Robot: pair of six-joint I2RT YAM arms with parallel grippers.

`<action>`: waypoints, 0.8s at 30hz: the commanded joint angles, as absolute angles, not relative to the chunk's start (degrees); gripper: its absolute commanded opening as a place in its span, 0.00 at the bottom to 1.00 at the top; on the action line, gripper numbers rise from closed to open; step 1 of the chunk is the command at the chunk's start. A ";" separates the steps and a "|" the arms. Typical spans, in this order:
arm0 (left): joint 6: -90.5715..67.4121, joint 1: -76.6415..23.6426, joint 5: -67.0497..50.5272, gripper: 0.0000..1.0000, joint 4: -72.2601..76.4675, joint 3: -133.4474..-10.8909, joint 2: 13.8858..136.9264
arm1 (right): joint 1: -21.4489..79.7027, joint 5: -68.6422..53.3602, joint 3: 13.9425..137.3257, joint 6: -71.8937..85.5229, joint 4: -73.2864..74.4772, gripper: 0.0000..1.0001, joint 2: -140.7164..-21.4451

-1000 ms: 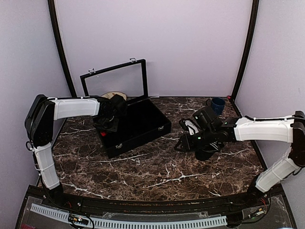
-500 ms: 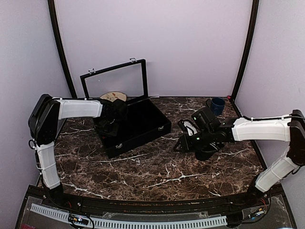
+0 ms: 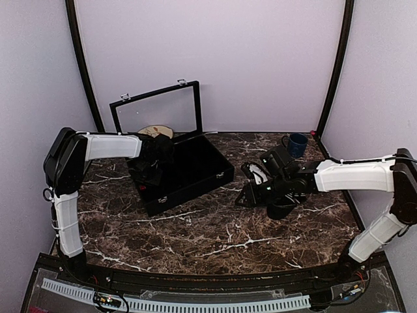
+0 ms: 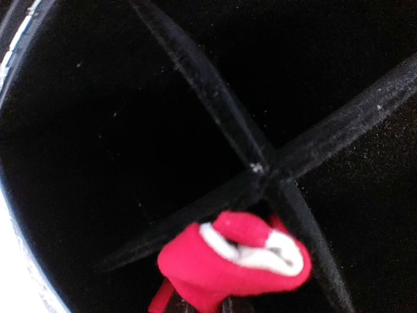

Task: Roll the socks
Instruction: Place the sock in the storage box.

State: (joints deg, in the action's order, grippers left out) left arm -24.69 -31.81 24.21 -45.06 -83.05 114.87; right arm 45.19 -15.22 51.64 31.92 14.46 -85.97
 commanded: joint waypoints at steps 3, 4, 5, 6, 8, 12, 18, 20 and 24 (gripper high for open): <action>-22.58 -31.27 15.83 0.00 -45.88 -83.80 117.51 | 44.72 -15.20 53.18 31.72 12.34 0.36 -86.48; -22.47 -31.06 15.15 0.00 -45.60 -83.83 117.51 | 44.73 -15.27 53.24 31.77 12.23 0.36 -86.55; -22.34 -30.89 14.46 0.00 -45.28 -83.86 117.51 | 44.74 -15.29 53.31 31.81 12.20 0.36 -86.67; -22.11 -30.76 13.84 0.00 -45.04 -83.85 117.51 | 44.69 -15.36 53.36 31.82 12.14 0.36 -86.78; -21.82 -30.55 12.46 0.00 -44.52 -83.94 117.51 | 44.73 -15.33 53.44 31.88 11.92 0.36 -86.98; -21.30 -30.32 10.45 0.07 -43.97 -84.12 117.51 | 44.71 -15.46 53.74 32.08 11.63 0.36 -87.32; -21.09 -30.32 10.63 0.31 -44.44 -84.64 117.51 | 44.66 -15.56 54.26 32.17 11.55 0.36 -87.88; -21.30 -30.32 10.68 0.35 -44.73 -84.72 117.51 | 44.72 -15.50 54.47 32.17 11.60 0.36 -87.98; -21.74 -30.28 10.56 0.40 -45.42 -84.98 117.36 | 44.73 -15.47 54.57 31.95 11.68 0.36 -88.15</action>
